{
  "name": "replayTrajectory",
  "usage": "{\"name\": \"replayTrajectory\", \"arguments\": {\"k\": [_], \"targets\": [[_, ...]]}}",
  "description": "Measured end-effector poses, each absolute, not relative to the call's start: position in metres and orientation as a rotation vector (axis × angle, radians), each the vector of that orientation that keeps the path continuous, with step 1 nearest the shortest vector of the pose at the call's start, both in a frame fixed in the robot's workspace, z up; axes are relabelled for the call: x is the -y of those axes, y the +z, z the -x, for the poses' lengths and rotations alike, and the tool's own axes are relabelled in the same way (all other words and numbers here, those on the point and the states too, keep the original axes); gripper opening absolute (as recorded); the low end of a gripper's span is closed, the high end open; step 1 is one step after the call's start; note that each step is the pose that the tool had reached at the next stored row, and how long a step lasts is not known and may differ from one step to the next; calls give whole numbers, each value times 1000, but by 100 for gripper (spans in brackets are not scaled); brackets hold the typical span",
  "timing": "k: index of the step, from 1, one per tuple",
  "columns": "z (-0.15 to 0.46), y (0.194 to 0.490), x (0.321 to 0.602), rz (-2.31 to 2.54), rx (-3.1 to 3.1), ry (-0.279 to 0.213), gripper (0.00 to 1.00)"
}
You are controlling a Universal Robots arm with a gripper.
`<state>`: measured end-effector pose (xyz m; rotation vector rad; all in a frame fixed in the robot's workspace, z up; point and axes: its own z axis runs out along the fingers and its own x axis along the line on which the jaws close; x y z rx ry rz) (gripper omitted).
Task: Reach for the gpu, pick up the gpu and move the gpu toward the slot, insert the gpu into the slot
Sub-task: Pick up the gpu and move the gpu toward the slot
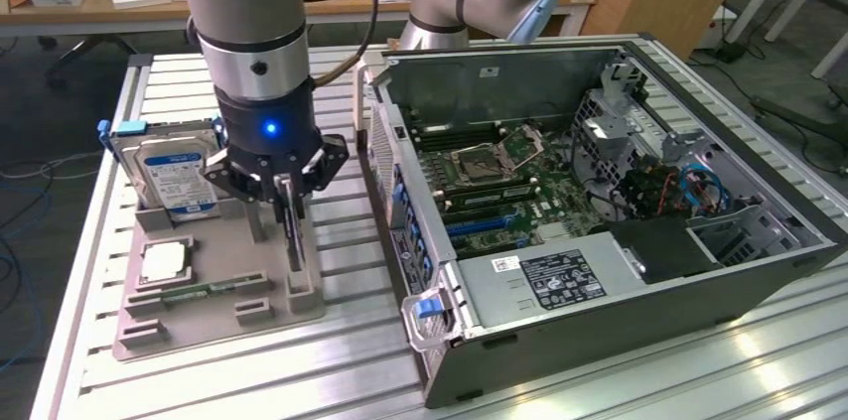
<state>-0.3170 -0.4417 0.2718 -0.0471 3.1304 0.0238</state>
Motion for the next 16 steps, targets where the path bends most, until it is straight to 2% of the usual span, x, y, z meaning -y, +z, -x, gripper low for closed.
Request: {"name": "replayTrajectory", "arguments": {"k": [16], "targets": [[317,283,442,47,-3130,24,26]]}}
